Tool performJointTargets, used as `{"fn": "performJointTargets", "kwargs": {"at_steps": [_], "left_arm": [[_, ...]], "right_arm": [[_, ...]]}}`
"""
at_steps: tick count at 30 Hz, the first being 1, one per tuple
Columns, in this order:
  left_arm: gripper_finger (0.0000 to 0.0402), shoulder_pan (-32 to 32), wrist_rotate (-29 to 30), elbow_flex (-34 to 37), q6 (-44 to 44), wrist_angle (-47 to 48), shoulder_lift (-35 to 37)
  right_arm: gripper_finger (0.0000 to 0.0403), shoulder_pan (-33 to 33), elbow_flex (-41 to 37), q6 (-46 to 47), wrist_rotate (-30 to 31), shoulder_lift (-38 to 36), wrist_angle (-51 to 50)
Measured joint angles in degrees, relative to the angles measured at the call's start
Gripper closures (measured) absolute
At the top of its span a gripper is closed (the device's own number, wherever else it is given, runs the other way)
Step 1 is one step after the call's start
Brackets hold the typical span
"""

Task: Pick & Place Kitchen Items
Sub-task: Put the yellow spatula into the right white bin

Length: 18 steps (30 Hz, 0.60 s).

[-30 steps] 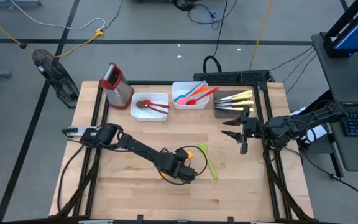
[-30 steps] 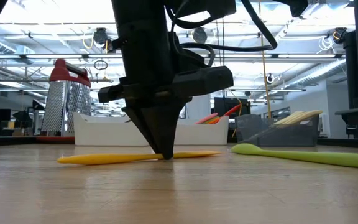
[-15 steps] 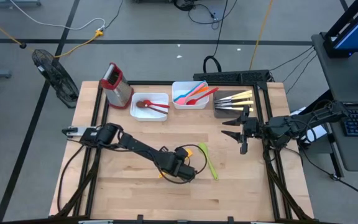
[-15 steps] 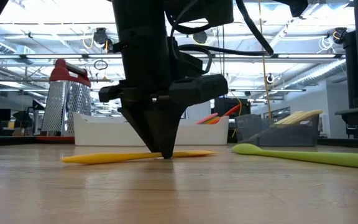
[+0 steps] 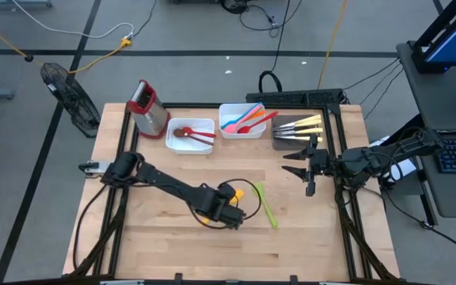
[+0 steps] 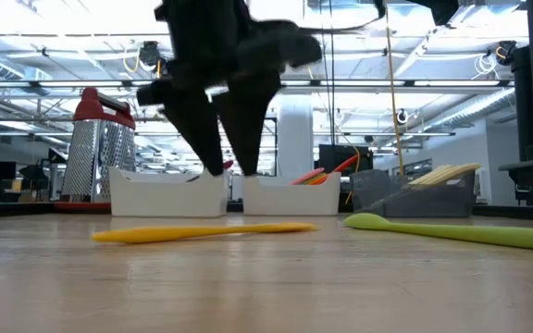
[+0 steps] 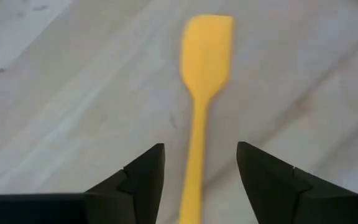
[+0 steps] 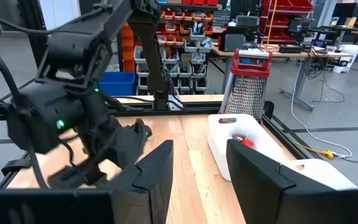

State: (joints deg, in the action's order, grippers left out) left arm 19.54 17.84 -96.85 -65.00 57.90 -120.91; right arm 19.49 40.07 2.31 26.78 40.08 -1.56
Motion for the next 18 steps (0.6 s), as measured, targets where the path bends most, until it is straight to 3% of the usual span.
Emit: {"fn": "performJointTargets", "kwargs": {"at_steps": [6, 18], "left_arm": [[0.0195, 2.81, -6.24, -0.12, -0.93, 4.09, 0.34], [0.0195, 8.34, -5.58, -0.14, -5.06, 5.85, 0.21]], "right_arm": [[0.0261, 0.02, 0.00, 0.00, 0.05, -0.01, -0.02], [0.0261, 0.02, 0.00, -0.02, 0.12, -0.01, 0.00]]}}
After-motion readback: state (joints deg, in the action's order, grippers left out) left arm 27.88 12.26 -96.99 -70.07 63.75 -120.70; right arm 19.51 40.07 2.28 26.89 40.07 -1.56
